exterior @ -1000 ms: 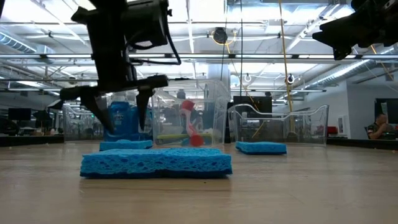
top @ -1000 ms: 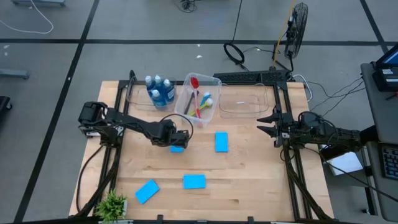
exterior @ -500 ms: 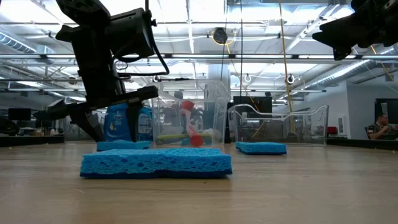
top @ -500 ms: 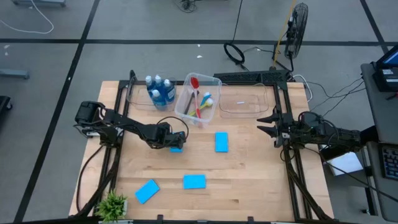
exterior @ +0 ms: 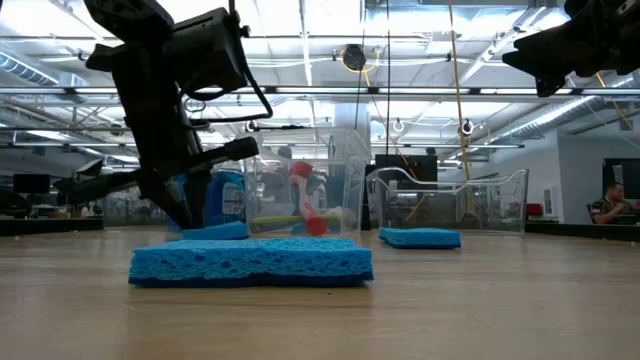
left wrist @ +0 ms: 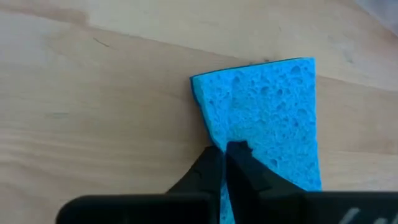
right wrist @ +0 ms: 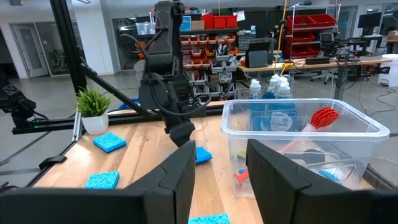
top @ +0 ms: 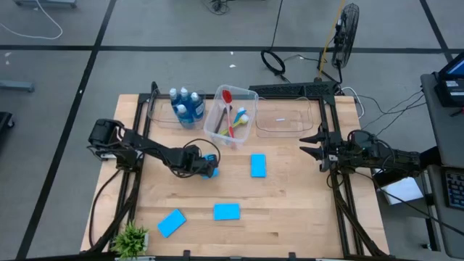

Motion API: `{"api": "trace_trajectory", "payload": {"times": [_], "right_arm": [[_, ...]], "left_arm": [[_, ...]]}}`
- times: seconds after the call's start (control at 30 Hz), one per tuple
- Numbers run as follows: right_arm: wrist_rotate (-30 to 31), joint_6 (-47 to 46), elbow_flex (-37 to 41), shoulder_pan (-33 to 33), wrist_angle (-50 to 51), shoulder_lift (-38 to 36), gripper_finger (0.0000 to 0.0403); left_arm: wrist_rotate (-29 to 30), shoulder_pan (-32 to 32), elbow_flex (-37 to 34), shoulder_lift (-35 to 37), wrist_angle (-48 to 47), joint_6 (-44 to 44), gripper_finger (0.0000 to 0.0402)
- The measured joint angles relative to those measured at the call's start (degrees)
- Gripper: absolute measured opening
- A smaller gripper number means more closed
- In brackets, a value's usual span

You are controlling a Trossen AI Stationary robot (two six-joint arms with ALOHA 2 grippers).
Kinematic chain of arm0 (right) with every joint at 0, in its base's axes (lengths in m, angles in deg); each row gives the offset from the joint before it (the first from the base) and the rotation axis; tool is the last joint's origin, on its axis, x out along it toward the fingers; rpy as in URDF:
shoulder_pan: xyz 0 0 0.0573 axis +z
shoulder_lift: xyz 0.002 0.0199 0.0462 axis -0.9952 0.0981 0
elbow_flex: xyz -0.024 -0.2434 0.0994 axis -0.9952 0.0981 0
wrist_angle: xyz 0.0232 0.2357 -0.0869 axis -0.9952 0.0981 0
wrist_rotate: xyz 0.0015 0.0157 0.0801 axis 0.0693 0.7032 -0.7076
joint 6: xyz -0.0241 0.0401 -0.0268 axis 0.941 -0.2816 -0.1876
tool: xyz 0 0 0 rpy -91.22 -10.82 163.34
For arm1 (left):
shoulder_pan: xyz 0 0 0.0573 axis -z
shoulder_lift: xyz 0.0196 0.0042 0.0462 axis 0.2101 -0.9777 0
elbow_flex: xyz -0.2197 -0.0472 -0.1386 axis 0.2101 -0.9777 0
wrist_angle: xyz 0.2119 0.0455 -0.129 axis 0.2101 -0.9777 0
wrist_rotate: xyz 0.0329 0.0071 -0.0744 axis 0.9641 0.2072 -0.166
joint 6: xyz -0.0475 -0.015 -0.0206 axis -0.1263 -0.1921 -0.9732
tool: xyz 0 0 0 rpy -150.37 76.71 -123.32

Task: Pick & Place Kitchen Sink Supplies
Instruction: Put the blue sponge into the right transparent bin

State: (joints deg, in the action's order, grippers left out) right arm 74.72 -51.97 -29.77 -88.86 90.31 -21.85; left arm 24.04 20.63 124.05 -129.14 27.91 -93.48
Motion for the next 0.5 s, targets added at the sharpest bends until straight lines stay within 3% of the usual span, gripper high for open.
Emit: {"api": "trace_trajectory", "payload": {"times": [0.5], "right_arm": [[-0.2,-0.8,0.0,0.0,0.0,0.0,0.013]], "left_arm": [[0.9,3.9,2.1,-0.2,0.4,-1.4,0.0003]]}}
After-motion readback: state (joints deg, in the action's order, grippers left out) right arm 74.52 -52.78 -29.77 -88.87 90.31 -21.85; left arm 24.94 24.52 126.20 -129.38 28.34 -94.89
